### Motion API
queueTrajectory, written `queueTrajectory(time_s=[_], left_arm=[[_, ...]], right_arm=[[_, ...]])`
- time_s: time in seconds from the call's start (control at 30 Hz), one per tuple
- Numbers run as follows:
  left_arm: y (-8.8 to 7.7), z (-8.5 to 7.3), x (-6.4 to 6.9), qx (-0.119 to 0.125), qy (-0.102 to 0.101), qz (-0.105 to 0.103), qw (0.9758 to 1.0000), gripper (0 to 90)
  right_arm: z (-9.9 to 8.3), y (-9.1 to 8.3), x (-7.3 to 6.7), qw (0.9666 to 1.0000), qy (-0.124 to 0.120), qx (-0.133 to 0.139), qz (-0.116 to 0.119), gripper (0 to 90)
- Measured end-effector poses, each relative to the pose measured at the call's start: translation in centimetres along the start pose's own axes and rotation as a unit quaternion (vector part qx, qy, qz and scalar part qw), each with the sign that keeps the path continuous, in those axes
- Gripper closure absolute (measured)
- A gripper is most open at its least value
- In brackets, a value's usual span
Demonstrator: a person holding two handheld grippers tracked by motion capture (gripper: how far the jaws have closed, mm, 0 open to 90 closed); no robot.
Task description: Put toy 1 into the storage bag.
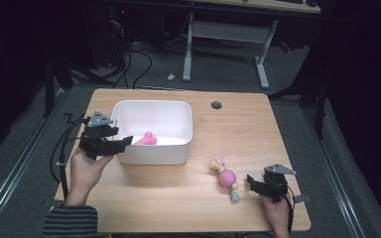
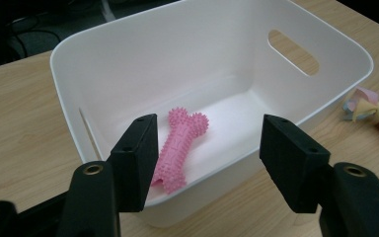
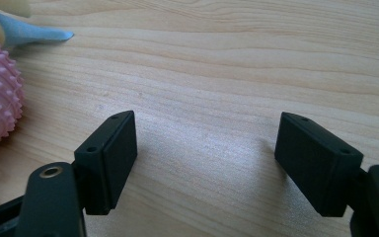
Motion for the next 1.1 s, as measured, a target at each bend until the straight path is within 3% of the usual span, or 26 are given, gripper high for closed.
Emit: queueTrajectory(time_s=[0.23, 0.67, 1.1], left_arm=[[-0.5, -1.4, 0.8, 0.019, -0.015, -0.012, 0.9996, 39.4], [-0.5, -3.5, 1.9, 0.022, -0.015, -0.014, 0.9995, 39.3], [0.3, -5.4, 2.3, 0.021, -0.03, -0.024, 0.9991, 39.0]], right_arm=[[0.0, 0.0, 0.0, 1.0, 0.0, 0.0, 0.0, 24.5], [0.0, 0.0, 0.0, 1.0, 0.001, 0.0, 0.0, 24.5], [0.0, 0.0, -0.1, 1.0, 0.001, 0.0, 0.0, 24.5]])
Point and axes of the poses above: each handheld gripper's, and its own axes: y roughly forward along the jaws, z roughly out of its top, x roughly to its right, the point moved 6 cm from there along y, roughly forward along the jaws
